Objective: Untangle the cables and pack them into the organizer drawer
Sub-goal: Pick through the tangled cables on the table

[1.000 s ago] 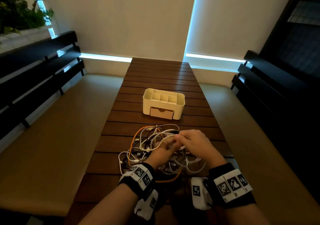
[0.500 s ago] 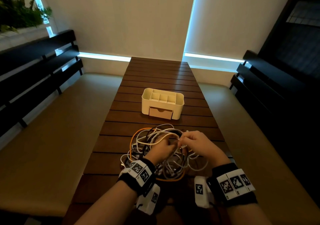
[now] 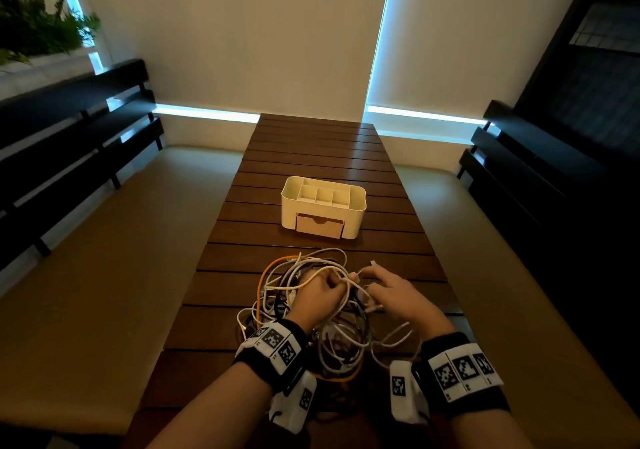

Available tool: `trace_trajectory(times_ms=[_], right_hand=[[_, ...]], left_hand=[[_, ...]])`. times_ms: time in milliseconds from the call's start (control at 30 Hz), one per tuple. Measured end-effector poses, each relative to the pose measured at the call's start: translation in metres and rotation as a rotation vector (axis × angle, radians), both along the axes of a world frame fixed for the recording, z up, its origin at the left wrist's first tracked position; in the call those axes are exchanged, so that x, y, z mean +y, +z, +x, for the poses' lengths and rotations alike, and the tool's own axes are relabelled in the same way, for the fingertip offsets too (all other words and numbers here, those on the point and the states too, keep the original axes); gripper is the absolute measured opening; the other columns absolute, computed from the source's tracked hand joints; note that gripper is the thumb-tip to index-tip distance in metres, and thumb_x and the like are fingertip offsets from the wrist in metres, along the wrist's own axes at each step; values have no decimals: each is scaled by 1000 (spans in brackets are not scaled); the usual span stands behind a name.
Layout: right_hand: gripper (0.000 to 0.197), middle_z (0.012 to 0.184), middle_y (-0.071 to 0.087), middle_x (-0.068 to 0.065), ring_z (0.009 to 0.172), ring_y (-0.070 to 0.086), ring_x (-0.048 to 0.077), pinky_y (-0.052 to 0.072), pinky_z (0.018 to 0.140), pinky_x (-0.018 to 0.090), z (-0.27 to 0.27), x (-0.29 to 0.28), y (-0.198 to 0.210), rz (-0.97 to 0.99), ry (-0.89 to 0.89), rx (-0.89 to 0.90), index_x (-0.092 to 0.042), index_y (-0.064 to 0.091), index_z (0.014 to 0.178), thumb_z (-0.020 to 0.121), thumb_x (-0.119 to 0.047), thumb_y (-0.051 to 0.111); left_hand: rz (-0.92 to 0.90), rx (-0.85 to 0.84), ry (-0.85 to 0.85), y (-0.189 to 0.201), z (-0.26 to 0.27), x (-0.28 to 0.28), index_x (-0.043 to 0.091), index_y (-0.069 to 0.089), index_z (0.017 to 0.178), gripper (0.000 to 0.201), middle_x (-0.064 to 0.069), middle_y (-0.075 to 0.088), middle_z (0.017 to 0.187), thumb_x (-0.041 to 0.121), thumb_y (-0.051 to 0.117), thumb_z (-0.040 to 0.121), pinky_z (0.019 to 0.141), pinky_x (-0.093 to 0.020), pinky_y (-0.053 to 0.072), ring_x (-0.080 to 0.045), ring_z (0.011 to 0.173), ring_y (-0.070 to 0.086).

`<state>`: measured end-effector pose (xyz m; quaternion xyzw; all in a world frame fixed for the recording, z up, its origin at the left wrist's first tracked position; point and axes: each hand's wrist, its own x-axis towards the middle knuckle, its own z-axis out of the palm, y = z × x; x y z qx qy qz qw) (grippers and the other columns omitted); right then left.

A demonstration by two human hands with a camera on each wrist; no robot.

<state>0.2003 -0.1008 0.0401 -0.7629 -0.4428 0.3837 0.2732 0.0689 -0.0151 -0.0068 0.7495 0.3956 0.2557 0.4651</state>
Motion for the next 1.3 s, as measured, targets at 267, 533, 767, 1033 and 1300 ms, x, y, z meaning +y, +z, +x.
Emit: trace_trajectory(times_ms=[267, 533, 767, 1033, 1300], right_hand=[[12, 103, 65, 9, 95, 63, 22, 53, 85, 40, 5, 2, -14, 98, -18, -146, -13, 59, 102, 89, -13, 59], [16, 80, 64, -3, 76, 61, 10, 50, 72, 27, 2, 3, -15, 58, 92, -148, -23, 64, 83, 86, -8, 59], [10, 92, 64, 13, 74, 61, 16, 46, 57, 19, 18, -3, -16, 175, -295, 75, -10, 62, 84, 85, 0, 59], [31, 98, 60, -2, 92, 57, 13, 45, 70, 24, 6, -1, -15, 245, -275, -30, -24, 50, 120, 91, -26, 59], [18, 91, 58, -13, 92, 58, 8, 53, 80, 34, -22, 10, -20, 265, 0, -344, -31, 57, 99, 83, -33, 65]], left_hand=[[-194, -83, -109, 2, -3, -2, 17, 57, 67, 29, 3, 57, 62, 31, 59, 93, 63, -26, 42, -9, 61, 54], [-196, -41, -73, 6, -3, -2, 24, 56, 55, 37, 5, 57, 54, 36, 62, 89, 63, -27, 45, -12, 58, 56], [-113, 93, -146, -1, -17, 12, 7, 70, 84, 18, -6, 66, 79, 23, 65, 88, 75, -32, 51, -19, 77, 62], [20, 228, -55, 1, -10, 0, 10, 60, 92, 18, -4, 58, 81, 25, 50, 94, 71, -29, 46, -18, 73, 54], [150, 333, -220, 6, -8, 0, 9, 59, 110, 21, -10, 64, 106, 17, 50, 93, 76, -27, 41, -25, 98, 59]])
